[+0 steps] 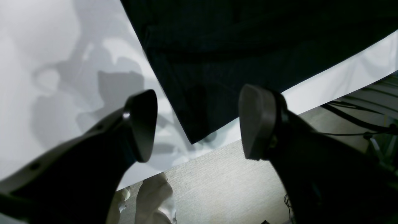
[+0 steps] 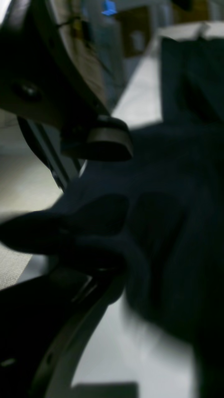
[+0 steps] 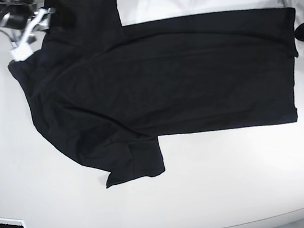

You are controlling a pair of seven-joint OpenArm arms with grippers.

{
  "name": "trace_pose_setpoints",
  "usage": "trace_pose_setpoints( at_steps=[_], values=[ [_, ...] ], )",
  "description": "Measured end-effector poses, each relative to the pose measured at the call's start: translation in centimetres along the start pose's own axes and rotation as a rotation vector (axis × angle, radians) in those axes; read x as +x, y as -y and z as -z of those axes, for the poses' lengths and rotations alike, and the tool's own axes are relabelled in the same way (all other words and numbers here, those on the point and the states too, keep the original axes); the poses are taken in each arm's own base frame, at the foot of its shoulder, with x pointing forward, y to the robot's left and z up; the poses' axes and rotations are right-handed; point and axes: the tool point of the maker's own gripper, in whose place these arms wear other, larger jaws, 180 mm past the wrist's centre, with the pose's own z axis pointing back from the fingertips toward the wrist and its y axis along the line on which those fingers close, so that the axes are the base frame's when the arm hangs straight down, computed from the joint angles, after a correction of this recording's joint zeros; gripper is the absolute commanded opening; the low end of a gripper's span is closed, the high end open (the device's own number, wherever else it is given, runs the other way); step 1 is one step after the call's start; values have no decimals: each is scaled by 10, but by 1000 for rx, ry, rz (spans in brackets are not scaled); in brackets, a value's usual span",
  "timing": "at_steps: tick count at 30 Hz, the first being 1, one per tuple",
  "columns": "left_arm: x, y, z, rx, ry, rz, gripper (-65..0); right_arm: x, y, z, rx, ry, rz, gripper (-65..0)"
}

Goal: Layout the t-shirt on the table in an organized manner, then fold the t-shirt properly
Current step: 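Move the right gripper onto the shirt near the sleeve and grasp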

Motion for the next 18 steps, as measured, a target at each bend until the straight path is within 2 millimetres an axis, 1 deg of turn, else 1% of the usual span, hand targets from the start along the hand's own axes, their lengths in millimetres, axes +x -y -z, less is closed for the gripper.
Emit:
trace_pose_setpoints(
  at_steps=[1, 2, 4, 5, 6, 8, 10, 12, 15, 18],
  values=[
    [0, 0, 0, 0, 1, -1, -230, -2, -6, 5, 17, -15, -13, -324],
    [0, 0, 0, 0, 0, -1, -230, -5, -9, 10, 22, -38, -22, -413],
    [0, 0, 0, -1, 1, -1, -230, -6, -12, 13, 27, -70, -39, -616],
    [0, 0, 0, 0, 0, -1, -230, -7, -14, 13, 28, -94, -51, -650],
    [0, 0, 0, -1, 0, -1, -230, -4, -18, 11, 42, -105, -66, -650],
    [0, 0, 0, -1, 1, -1, -230, 9, -38, 3, 110, -82, -101, -650],
    [0, 0, 0, -1, 0, -1, -230, 27, -60, -5, 170, -30, -156, -650],
    [0, 0, 0, -1, 0, -1, -230, 46, -77, -13, 190, 32, -225, -650],
    [0, 0, 0, -1, 0, -1, -230, 77, -90, -21, 183, 118, -309, -650],
    [1, 0, 0, -1, 3, -1, -230, 111, -93, -19, 149, 189, -374, -650]
  ],
)
